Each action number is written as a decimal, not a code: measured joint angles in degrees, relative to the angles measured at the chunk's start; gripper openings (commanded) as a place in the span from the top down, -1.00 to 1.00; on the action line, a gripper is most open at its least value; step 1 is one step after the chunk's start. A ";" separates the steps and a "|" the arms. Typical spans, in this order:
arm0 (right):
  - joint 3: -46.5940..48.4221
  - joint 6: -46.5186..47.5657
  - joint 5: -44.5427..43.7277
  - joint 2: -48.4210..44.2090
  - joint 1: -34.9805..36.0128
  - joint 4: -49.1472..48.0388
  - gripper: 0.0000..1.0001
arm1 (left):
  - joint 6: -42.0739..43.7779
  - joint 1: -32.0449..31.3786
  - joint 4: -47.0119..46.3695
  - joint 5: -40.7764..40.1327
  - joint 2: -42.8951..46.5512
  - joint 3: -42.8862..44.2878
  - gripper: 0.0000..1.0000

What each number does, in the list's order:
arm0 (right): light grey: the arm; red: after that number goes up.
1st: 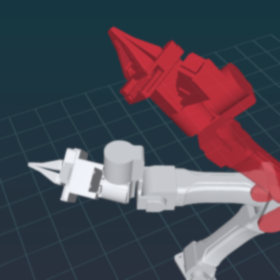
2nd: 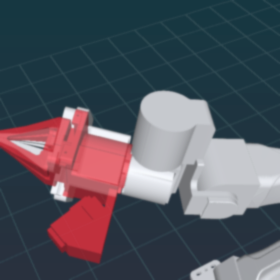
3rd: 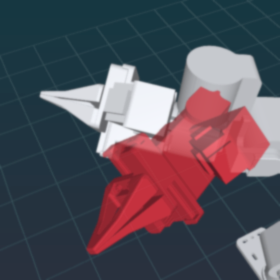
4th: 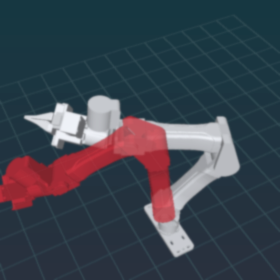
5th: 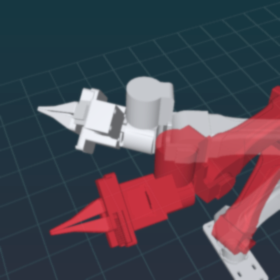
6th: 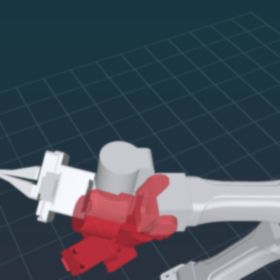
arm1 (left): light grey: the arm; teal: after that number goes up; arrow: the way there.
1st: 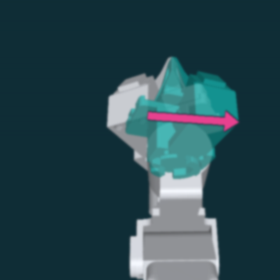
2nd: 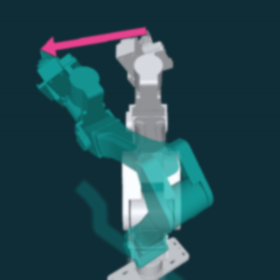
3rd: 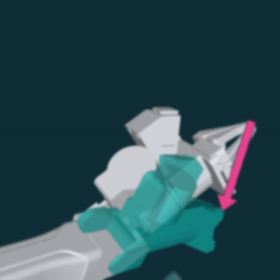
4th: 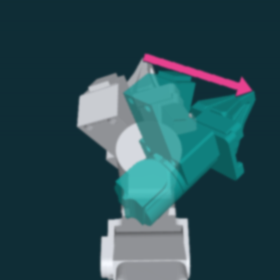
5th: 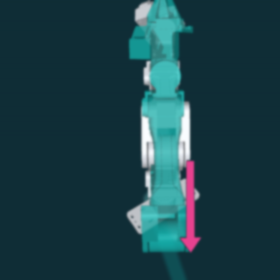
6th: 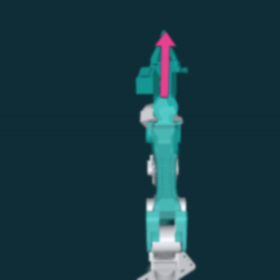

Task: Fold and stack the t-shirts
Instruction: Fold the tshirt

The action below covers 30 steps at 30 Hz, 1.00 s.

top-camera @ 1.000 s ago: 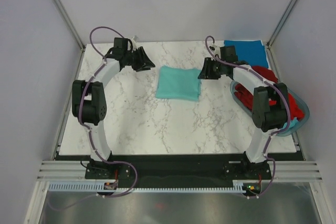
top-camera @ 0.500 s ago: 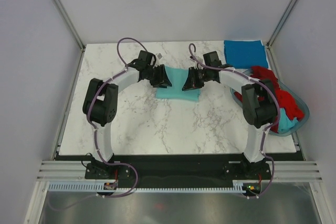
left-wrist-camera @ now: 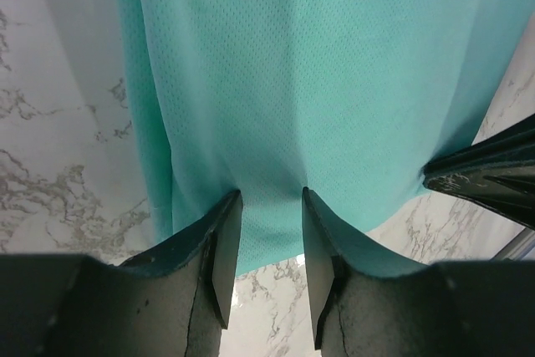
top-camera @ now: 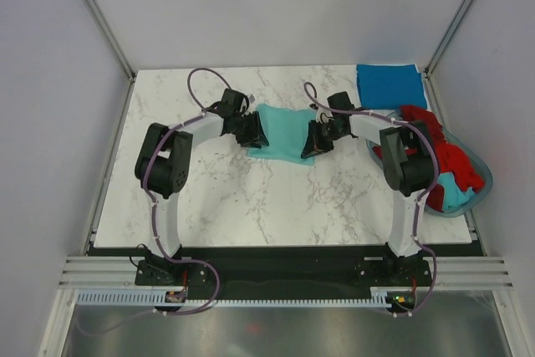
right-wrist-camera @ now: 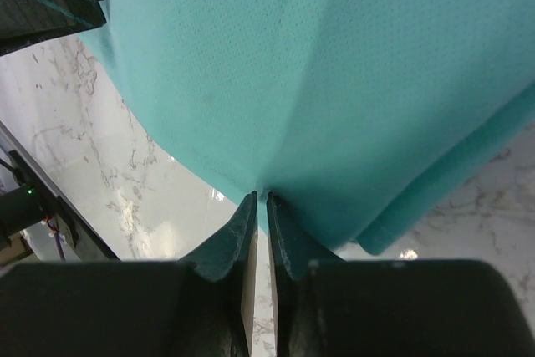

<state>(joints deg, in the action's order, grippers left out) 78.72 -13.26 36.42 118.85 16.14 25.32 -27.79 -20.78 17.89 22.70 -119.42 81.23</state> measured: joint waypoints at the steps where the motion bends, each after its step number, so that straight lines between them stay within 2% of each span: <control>1: -0.09 0.00 -0.46 -0.55 -0.04 0.20 0.68 | 0.00 0.00 -0.09 -0.09 0.04 0.00 0.12; 8: -0.87 0.61 -3.82 -5.99 -0.20 0.85 0.72 | 0.00 0.02 -0.22 -1.46 0.42 0.00 0.11; 16: -5.20 1.07 -9.84 -5.75 -0.63 1.77 0.74 | 0.00 0.02 -0.24 -2.67 0.48 0.00 0.12; 18: -5.20 1.05 -10.73 -5.79 -0.63 1.75 0.70 | 0.00 0.02 -0.24 -2.67 0.61 -0.02 0.11; 21: -5.20 0.68 -11.23 -6.64 -0.74 1.90 0.40 | 0.02 0.07 -0.07 -2.80 1.33 -0.44 0.08; 23: -5.07 0.37 -11.56 -8.13 -0.79 2.14 0.31 | 0.02 0.17 0.63 -3.17 2.40 -0.98 0.07; 30: 4.26 -0.66 -13.31 -8.68 -1.22 1.44 0.42 | 0.02 1.84 2.95 -2.62 4.59 2.19 0.07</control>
<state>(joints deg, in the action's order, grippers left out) 82.98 -13.91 23.11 110.17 14.92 26.76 -27.77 -18.94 20.84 20.08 -114.83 83.42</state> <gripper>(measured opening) 0.293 0.466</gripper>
